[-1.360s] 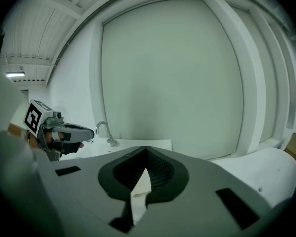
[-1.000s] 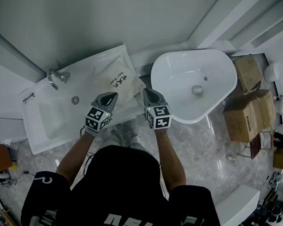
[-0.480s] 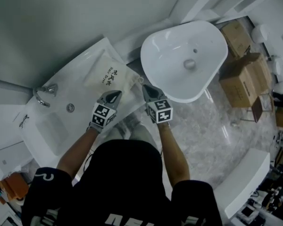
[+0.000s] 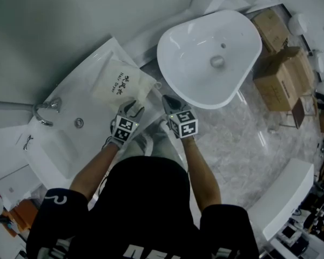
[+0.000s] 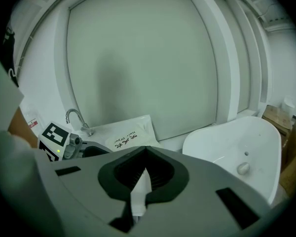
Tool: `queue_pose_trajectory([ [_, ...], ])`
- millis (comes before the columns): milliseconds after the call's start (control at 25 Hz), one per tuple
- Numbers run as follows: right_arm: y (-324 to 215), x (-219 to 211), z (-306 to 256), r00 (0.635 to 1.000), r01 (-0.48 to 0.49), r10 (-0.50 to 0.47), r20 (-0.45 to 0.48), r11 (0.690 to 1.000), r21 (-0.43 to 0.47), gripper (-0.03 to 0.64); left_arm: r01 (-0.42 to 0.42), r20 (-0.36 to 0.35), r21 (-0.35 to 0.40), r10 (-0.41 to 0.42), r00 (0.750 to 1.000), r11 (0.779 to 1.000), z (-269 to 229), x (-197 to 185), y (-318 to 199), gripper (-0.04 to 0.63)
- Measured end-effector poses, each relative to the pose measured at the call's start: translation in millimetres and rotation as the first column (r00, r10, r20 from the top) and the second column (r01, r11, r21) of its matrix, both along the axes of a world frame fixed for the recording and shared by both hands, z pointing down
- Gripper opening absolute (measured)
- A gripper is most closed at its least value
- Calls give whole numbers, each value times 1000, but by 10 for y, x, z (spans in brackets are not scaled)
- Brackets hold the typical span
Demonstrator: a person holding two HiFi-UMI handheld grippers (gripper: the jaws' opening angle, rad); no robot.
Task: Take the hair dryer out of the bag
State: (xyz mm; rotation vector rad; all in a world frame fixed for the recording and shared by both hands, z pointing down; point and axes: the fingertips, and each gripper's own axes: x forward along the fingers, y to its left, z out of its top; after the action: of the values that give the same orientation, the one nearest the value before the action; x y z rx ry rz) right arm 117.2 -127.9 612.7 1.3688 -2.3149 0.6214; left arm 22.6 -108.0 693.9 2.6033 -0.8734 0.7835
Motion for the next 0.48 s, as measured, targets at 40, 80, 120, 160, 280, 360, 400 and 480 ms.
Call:
queue_pose_trajectory([
  [40,-6,26,41,1000,9,-9,-4,1000,-3,-5,6,21,-7,-6,1000,1000,74,13,-8,177],
  [80,-9,47,83,1000,17,-17,-4,1000,-6,-5,13,42,-14,-12,999,1000,146,23,-13,185],
  [120,-10,62,123,1000,23,-23,-1,1000,-9,-6,18,63,-20,-17,998,1000,215,29,-15,191],
  [160,-7,74,161,1000,29,-28,3,1000,-13,-5,23,84,-22,-21,996,999,283,34,-19,195],
  [280,19,129,257,999,42,-41,6,998,-36,-5,31,165,-15,-28,986,999,457,38,-52,198],
  [360,39,158,292,999,51,-51,12,998,-43,-5,54,214,-17,-49,976,998,511,21,-75,198],
  [400,42,165,296,998,57,-57,16,998,-39,-6,67,224,-23,-60,973,997,523,13,-86,196],
  [480,52,191,308,998,66,-66,20,997,-35,-5,103,212,-56,-89,973,993,512,-1,-103,169],
])
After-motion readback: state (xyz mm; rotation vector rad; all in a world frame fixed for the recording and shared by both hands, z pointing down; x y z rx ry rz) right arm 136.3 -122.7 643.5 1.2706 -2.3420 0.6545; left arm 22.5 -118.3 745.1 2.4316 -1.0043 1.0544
